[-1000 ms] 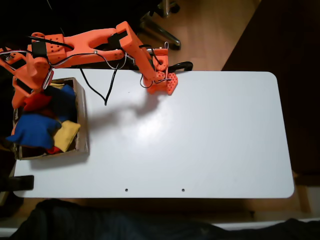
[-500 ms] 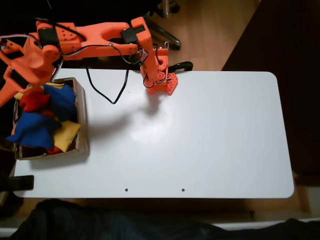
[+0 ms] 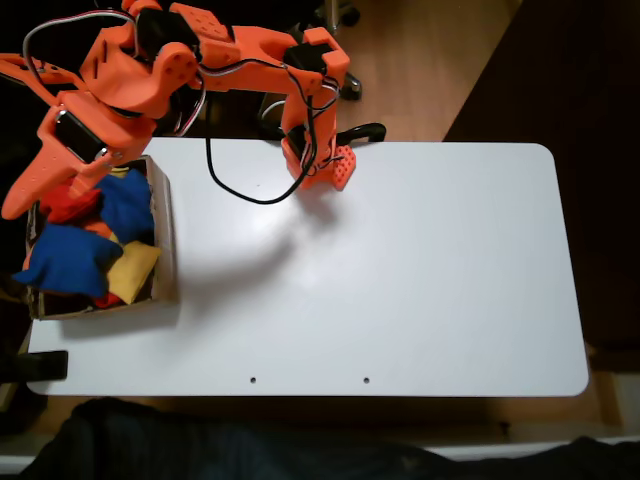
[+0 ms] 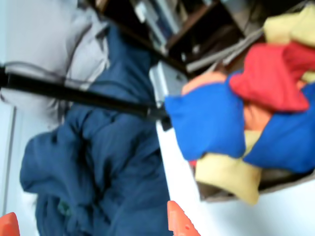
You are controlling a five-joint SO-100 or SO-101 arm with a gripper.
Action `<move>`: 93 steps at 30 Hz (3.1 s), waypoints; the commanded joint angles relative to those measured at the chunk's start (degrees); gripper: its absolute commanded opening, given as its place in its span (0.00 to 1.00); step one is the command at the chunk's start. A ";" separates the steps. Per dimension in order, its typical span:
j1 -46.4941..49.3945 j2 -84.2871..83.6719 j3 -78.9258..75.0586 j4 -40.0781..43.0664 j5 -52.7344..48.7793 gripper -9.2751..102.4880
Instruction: Grasp a bag and put it in the box.
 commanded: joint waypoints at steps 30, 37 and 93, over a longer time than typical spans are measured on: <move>-27.51 22.94 13.80 -1.58 17.84 0.61; -34.80 26.19 19.25 -2.81 19.07 0.61; -59.41 66.80 82.62 -15.47 32.17 0.24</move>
